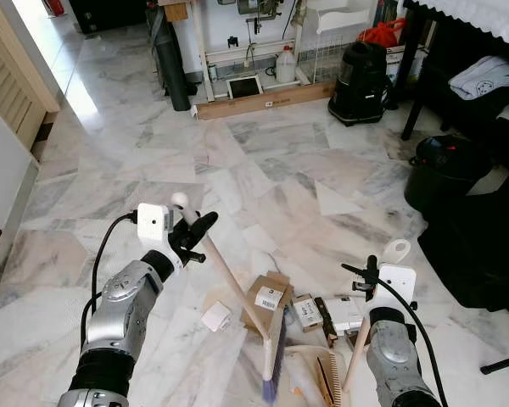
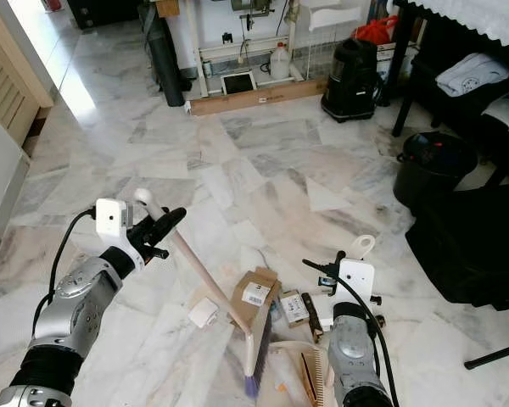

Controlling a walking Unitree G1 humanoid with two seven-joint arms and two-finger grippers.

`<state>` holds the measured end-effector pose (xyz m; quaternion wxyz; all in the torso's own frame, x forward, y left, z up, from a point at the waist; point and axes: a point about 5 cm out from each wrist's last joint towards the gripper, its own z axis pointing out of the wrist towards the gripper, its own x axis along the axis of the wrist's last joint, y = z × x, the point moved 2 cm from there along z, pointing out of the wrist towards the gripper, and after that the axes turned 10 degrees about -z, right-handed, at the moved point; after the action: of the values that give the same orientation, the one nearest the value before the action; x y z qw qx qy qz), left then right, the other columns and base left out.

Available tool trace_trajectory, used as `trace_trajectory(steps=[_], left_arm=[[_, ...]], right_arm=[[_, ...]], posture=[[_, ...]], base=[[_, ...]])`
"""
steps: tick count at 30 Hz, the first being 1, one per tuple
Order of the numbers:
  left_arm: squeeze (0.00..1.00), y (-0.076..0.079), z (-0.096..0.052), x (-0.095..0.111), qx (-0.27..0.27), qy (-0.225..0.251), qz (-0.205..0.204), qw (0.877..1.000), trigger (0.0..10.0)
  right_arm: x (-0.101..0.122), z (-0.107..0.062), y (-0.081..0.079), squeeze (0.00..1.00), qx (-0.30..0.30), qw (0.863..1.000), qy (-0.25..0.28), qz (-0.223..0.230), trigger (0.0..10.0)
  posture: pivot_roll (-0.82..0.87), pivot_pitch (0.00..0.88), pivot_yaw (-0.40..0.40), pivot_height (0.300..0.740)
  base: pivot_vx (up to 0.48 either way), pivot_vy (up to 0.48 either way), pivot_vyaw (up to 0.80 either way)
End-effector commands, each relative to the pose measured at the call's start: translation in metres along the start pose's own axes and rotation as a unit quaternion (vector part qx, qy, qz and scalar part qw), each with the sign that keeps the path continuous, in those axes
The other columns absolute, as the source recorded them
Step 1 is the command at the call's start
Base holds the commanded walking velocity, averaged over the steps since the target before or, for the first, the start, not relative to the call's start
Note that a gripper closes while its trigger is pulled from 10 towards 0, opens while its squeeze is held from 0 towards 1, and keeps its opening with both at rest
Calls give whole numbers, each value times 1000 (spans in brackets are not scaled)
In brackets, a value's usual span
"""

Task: Sweep floor

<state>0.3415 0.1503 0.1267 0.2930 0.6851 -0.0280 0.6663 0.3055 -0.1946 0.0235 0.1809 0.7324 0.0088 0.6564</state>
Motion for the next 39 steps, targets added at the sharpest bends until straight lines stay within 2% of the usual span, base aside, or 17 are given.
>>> trace_trajectory(steps=[1, 8, 25, 32, 39], left_arm=[[0, 4, 0, 7, -14, 13, -6, 1000, 10000], [0, 18, 0, 2, -57, -2, -47, 997, 10000], [0, 18, -9, 4, -66, -20, -43, 997, 10000], [0, 16, -9, 10, -57, -2, -45, 997, 10000], [0, 12, -11, 11, -47, -6, -34, 998, 10000]], right_arm=[[-16, -9, -8, 0, 10, 999, -41, 11, 10000], [-17, -10, -8, 0, 10, 999, -41, 11, 10000], [-15, -9, -9, 0, 11, 999, -41, 12, 10000], [-15, -9, -8, 0, 10, 999, -40, 12, 10000], [-15, -8, -8, 0, 11, 999, -42, 11, 10000]], posture=[[103, 63, 96, 740], [101, 66, 97, 740], [106, 59, 96, 740], [105, 58, 96, 740], [107, 57, 94, 740]], base=[[0, 0, 0], [0, 0, 0], [0, 0, 0], [0, 0, 0], [0, 0, 0]])
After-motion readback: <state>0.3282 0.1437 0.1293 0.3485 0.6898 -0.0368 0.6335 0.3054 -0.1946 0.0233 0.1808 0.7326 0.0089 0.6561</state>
